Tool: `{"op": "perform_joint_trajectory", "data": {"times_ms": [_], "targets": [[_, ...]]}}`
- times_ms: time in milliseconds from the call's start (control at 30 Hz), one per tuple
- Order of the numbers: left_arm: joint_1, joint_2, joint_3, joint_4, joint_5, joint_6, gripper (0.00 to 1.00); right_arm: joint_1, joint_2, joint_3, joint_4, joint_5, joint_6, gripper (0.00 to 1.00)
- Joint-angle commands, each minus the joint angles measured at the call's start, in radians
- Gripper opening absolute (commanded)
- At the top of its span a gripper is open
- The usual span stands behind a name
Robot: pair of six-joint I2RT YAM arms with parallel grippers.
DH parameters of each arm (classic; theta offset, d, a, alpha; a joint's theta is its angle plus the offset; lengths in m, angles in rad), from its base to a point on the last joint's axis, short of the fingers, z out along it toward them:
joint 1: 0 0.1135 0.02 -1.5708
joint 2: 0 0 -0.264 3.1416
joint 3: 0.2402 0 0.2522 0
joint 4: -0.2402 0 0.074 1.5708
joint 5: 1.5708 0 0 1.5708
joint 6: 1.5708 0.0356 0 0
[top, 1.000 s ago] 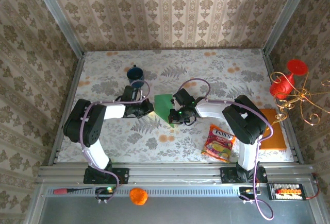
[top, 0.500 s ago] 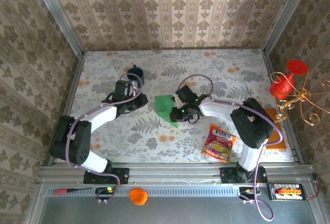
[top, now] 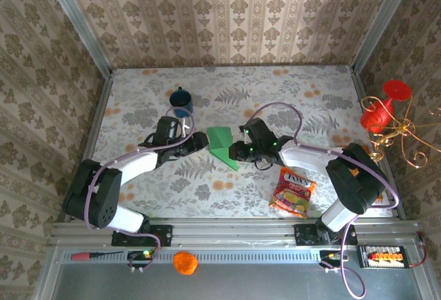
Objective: Fold a paper plane with a square sheet of paper (pick it up from the middle)
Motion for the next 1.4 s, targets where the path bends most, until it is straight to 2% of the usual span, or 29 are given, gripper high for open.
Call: {"op": "perform_joint_trajectory", "data": {"times_ms": [0, 133, 300, 467, 600, 700, 1033, 1367], "targets": [[-0.010, 0.021, -0.022, 0.073, 0.110, 0.062, 0.74, 0.000, -0.031, 0.005, 0.029, 0.061, 0.070, 0.34], [-0.011, 0.048, -0.023, 0.082, 0.165, 0.161, 0.77, -0.006, -0.035, -0.008, 0.044, 0.067, 0.110, 0.35], [-0.046, 0.099, -0.021, 0.122, 0.221, 0.180, 0.77, -0.008, -0.027, -0.022, 0.077, 0.050, 0.144, 0.35], [-0.046, 0.155, 0.000, 0.127, 0.265, 0.215, 0.73, -0.010, 0.002, -0.025, 0.118, 0.016, 0.177, 0.34], [-0.045, 0.184, 0.010, 0.143, 0.276, 0.233, 0.65, -0.018, 0.018, -0.022, 0.138, 0.000, 0.184, 0.32], [-0.042, 0.220, 0.029, 0.148, 0.285, 0.227, 0.58, -0.027, 0.026, -0.019, 0.141, -0.006, 0.191, 0.30], [-0.026, 0.312, 0.046, 0.274, 0.343, 0.159, 0.55, -0.040, 0.041, -0.032, 0.161, -0.033, 0.193, 0.25], [-0.024, 0.343, 0.049, 0.343, 0.372, 0.119, 0.44, -0.046, 0.075, -0.025, 0.140, -0.034, 0.190, 0.17]]}}
